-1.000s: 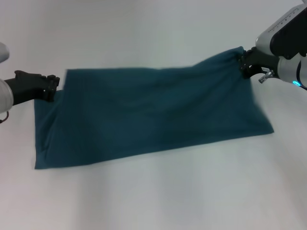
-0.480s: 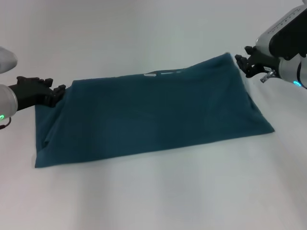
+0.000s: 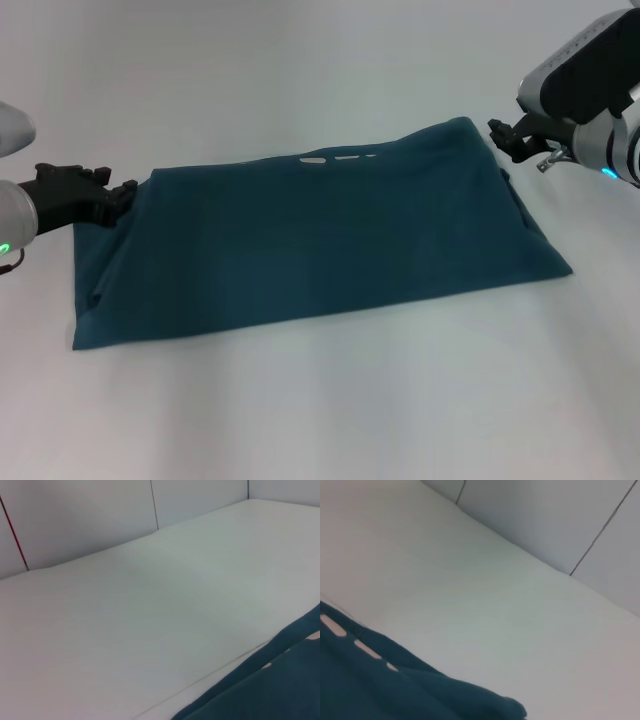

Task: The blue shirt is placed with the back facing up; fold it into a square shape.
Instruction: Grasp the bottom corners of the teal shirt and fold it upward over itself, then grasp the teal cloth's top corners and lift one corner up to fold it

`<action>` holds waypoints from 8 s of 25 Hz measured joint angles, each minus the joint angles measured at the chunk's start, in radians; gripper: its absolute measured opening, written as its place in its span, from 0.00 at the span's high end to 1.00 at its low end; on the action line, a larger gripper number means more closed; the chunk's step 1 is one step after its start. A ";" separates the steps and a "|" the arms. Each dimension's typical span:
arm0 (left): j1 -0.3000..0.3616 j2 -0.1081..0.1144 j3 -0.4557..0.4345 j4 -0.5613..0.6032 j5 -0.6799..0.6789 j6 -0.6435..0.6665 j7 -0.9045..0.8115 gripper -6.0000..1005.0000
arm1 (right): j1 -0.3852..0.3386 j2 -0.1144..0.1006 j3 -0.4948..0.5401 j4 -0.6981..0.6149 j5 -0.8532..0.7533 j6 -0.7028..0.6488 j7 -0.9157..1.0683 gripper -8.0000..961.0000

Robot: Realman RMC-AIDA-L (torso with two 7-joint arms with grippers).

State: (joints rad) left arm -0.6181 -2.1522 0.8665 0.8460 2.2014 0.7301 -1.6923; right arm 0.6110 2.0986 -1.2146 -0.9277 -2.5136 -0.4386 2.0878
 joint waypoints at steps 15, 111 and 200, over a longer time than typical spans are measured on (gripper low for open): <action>0.030 0.006 -0.005 0.053 0.001 0.122 -0.123 0.64 | -0.184 0.001 -0.168 -0.370 0.000 -0.162 0.334 0.52; 0.196 -0.017 0.024 0.244 0.080 0.385 -0.414 0.40 | -0.252 -0.002 -0.124 -0.116 -0.018 -0.116 0.618 0.44; 0.187 -0.017 0.049 0.160 0.080 0.356 -0.348 0.40 | -0.017 -0.014 0.061 0.056 -0.304 -0.350 0.724 0.41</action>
State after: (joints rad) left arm -0.4310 -2.1690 0.9158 1.0064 2.2810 1.0860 -2.0402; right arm 0.5936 2.0847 -1.1535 -0.8714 -2.8178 -0.7891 2.8119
